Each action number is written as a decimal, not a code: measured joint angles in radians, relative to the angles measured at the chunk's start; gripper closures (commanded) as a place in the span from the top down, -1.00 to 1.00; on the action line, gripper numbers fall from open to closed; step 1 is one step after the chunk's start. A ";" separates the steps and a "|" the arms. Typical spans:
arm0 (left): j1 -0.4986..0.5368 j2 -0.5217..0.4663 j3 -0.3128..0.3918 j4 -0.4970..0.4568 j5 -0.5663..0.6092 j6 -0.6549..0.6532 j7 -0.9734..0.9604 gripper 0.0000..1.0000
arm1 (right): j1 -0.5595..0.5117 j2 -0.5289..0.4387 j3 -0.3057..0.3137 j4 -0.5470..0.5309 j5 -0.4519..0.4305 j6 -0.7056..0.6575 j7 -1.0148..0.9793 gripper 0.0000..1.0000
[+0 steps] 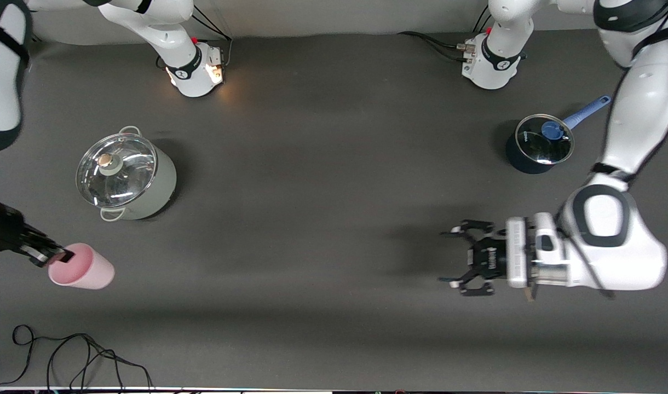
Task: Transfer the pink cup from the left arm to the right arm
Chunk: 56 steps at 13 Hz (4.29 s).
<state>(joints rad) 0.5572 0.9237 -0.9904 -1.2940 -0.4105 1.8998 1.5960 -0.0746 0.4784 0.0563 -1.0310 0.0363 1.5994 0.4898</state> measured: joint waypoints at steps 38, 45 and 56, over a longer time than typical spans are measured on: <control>0.005 -0.429 0.043 0.069 0.717 -0.636 -1.823 1.00 | -0.175 0.111 0.001 -0.409 -0.083 0.277 -0.830 0.99; -0.138 -0.468 0.187 0.067 0.723 -0.634 -1.826 1.00 | -0.172 -0.223 0.006 -0.398 -0.080 -0.038 -0.728 0.99; -0.583 -0.648 0.800 -0.050 0.577 -0.497 -1.697 1.00 | -0.088 -0.428 -0.045 -0.525 -0.023 -0.050 -0.563 0.99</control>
<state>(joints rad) -0.0254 0.2758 -0.1902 -1.3440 0.1665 1.4024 -0.1007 -0.1626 0.0508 0.0111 -1.5562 0.0131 1.5493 -0.0737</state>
